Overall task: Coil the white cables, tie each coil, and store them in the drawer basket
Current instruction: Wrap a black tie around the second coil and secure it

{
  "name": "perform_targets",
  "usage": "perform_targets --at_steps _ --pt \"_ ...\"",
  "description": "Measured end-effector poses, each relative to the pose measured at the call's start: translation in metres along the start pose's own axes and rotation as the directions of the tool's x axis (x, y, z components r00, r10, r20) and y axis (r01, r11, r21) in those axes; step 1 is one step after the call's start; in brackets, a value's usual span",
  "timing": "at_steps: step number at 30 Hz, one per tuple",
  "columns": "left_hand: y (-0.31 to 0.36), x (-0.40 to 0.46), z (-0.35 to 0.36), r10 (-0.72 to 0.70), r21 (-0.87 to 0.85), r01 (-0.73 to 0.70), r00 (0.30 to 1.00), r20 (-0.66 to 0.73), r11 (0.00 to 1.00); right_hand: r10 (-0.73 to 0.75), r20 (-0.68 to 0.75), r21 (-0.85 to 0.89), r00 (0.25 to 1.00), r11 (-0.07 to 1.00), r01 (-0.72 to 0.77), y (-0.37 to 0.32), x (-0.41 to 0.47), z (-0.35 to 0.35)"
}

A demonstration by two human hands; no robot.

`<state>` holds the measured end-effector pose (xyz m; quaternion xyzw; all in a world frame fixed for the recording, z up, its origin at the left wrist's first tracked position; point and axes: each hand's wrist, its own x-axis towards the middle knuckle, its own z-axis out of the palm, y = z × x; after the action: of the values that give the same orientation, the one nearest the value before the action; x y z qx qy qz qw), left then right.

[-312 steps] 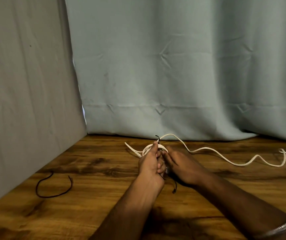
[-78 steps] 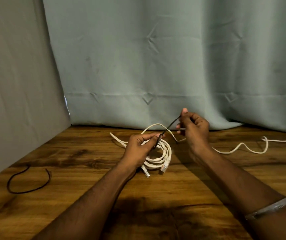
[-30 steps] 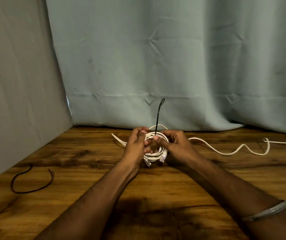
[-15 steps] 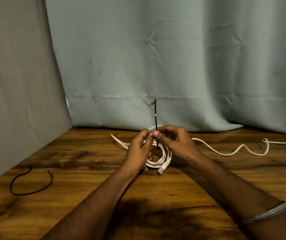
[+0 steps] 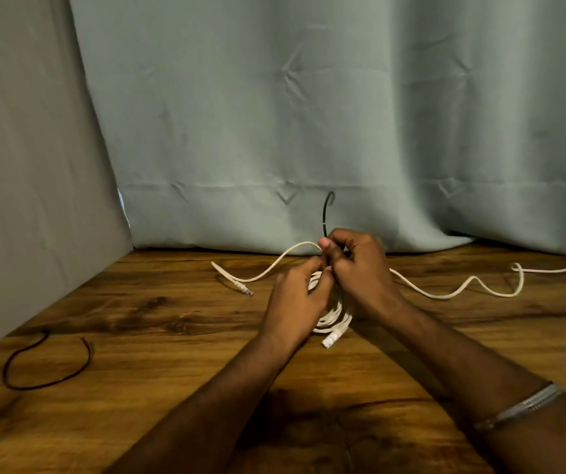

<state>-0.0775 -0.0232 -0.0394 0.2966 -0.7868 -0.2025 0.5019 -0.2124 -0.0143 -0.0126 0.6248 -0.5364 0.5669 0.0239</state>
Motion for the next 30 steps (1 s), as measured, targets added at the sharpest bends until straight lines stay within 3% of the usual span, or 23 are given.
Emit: perform_targets --at_steps 7,14,17,19,22,25,27,30 --pt "-0.003 -0.008 -0.004 0.146 0.165 -0.155 0.987 0.065 0.974 0.185 0.048 0.089 0.982 0.978 -0.188 0.004 0.001 0.000" --pt "0.001 -0.010 -0.015 0.073 0.267 -0.166 0.942 0.326 0.949 0.334 0.145 0.239 0.931 0.902 -0.360 0.003 0.001 -0.006" --pt "0.005 -0.010 -0.018 0.102 0.306 -0.197 0.949 0.298 0.932 0.430 0.211 0.424 0.878 0.769 -0.479 -0.005 -0.001 -0.005" --pt "0.005 -0.011 -0.019 0.196 0.321 -0.277 0.944 0.264 0.906 0.484 0.271 0.502 0.832 0.666 -0.551 -0.008 0.000 -0.006" --pt "0.001 -0.012 -0.019 0.373 0.365 -0.441 0.895 0.243 0.820 0.519 0.447 0.535 0.729 0.498 -0.682 -0.008 0.000 -0.009" --pt "0.000 -0.010 -0.020 0.429 0.392 -0.476 0.879 0.206 0.787 0.486 0.612 0.517 0.624 0.352 -0.780 -0.007 0.000 -0.009" --pt "0.000 -0.010 -0.018 0.429 0.369 -0.459 0.888 0.166 0.808 0.476 0.627 0.504 0.617 0.356 -0.787 -0.005 0.000 -0.007" --pt "-0.005 -0.007 -0.015 0.336 0.289 -0.343 0.939 0.074 0.894 0.494 0.537 0.491 0.684 0.476 -0.729 -0.002 0.001 -0.003"
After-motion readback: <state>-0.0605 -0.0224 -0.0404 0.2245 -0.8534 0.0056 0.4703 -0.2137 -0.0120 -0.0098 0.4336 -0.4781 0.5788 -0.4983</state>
